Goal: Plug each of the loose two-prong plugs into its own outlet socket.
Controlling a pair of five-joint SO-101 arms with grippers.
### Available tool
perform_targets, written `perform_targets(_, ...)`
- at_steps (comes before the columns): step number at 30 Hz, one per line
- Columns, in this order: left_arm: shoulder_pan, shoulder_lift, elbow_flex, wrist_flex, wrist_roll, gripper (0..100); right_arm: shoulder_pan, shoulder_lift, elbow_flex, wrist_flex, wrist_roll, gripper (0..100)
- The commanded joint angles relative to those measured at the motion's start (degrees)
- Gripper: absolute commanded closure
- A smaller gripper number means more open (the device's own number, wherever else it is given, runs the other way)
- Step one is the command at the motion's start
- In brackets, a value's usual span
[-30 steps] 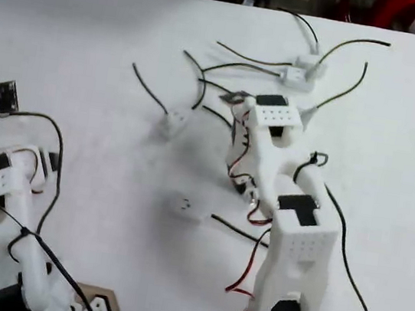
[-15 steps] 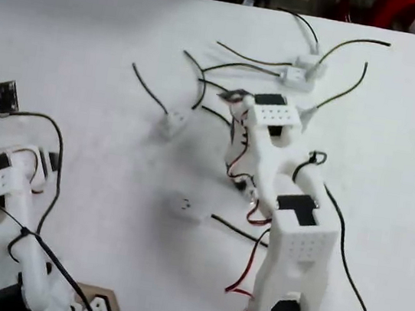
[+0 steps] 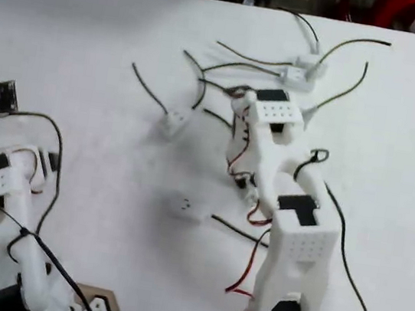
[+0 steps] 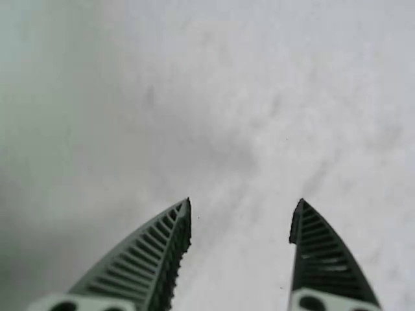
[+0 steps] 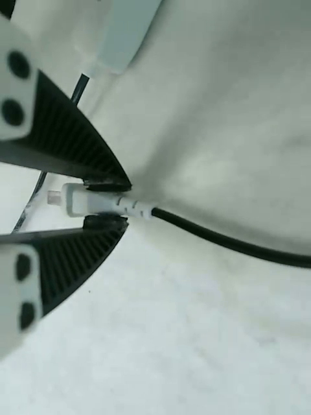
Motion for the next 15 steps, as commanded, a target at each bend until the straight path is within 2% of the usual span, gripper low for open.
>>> perform_targets(1,-0.57,-1.98,-0.35,-1.05,0.0,75,0.48,-0.4,-2.2,2.33,-0.26,93.6)
perform_targets(15,-0.57,-2.33,0.18,-1.05,-0.09,75,0.4,-0.4,0.26,2.33,-0.26,93.2)
